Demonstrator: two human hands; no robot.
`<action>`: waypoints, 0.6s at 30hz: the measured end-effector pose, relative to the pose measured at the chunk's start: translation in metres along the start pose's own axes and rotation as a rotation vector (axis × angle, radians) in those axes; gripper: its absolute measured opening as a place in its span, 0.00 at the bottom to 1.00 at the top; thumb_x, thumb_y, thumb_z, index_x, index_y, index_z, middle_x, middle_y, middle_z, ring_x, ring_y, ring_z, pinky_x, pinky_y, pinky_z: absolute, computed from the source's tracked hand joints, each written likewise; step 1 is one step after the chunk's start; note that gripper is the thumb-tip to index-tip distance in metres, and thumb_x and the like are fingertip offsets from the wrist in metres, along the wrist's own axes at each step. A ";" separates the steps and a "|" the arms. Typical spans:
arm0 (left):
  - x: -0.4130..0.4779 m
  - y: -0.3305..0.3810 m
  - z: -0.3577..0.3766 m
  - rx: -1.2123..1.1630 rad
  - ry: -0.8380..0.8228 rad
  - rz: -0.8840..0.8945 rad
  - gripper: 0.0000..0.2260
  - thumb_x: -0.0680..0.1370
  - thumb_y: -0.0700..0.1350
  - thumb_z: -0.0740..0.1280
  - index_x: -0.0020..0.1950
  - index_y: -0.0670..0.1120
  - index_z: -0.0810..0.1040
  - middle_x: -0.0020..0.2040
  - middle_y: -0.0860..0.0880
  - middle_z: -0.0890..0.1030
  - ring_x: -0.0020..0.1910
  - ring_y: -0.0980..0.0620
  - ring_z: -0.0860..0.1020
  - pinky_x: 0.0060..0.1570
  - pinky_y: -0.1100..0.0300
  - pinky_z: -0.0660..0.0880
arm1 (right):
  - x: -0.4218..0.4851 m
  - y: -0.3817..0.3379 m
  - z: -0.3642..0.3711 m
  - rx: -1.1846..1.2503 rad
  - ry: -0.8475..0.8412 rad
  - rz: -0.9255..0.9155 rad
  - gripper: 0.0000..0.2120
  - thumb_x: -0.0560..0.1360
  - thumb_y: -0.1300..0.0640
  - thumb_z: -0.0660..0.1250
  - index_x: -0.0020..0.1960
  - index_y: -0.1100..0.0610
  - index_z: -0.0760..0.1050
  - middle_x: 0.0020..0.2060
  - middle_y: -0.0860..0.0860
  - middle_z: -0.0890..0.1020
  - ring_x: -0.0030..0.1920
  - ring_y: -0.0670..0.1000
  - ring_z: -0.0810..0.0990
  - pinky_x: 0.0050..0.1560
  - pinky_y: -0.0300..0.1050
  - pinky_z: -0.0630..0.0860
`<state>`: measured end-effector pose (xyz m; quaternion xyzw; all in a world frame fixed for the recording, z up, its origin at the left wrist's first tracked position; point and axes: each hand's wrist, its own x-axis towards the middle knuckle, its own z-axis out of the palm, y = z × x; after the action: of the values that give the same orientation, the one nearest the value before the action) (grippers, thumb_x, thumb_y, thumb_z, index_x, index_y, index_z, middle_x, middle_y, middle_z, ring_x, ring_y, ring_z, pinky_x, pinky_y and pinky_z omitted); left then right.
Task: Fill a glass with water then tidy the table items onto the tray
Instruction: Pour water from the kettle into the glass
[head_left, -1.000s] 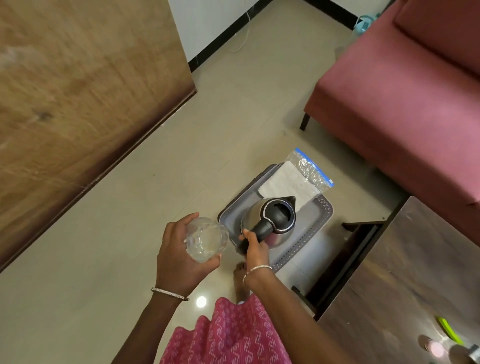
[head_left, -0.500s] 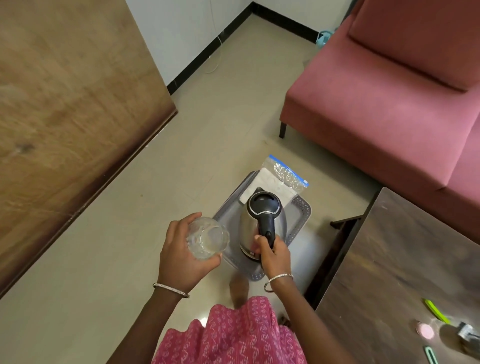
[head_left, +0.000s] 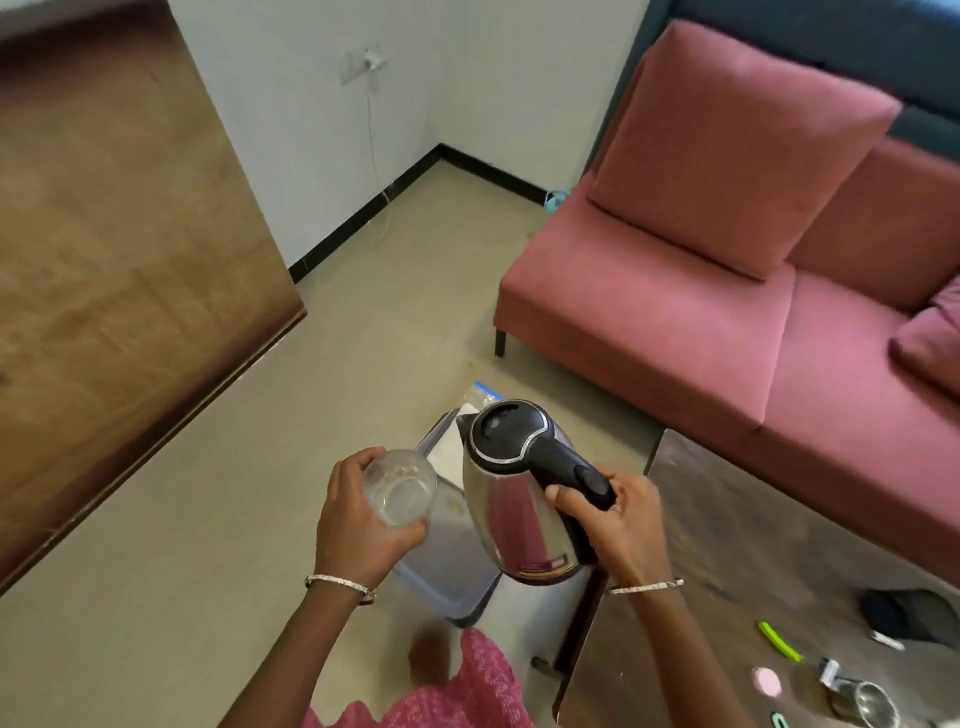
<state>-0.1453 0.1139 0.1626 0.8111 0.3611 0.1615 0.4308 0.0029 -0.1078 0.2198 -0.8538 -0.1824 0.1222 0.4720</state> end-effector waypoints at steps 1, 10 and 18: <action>0.001 0.005 0.003 -0.010 -0.003 0.008 0.39 0.55 0.43 0.81 0.63 0.50 0.70 0.56 0.56 0.70 0.52 0.56 0.71 0.47 0.61 0.70 | 0.001 -0.007 -0.012 -0.026 0.002 -0.034 0.21 0.62 0.42 0.74 0.30 0.57 0.69 0.22 0.44 0.64 0.26 0.41 0.61 0.27 0.40 0.58; 0.004 0.051 0.021 -0.096 -0.084 0.190 0.40 0.53 0.45 0.81 0.63 0.55 0.73 0.56 0.55 0.73 0.51 0.57 0.74 0.47 0.70 0.71 | 0.017 -0.076 -0.088 -0.274 0.056 -0.265 0.34 0.60 0.26 0.73 0.26 0.59 0.72 0.20 0.52 0.70 0.25 0.44 0.62 0.25 0.46 0.61; -0.002 0.070 0.036 -0.140 -0.164 0.257 0.39 0.52 0.47 0.79 0.59 0.64 0.69 0.56 0.58 0.71 0.54 0.70 0.71 0.44 0.81 0.68 | 0.013 -0.110 -0.115 -0.321 0.087 -0.380 0.34 0.69 0.30 0.68 0.25 0.59 0.65 0.21 0.47 0.59 0.25 0.45 0.57 0.26 0.44 0.55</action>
<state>-0.0951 0.0657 0.1986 0.8291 0.2059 0.1733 0.4900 0.0369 -0.1364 0.3730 -0.8726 -0.3365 -0.0362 0.3521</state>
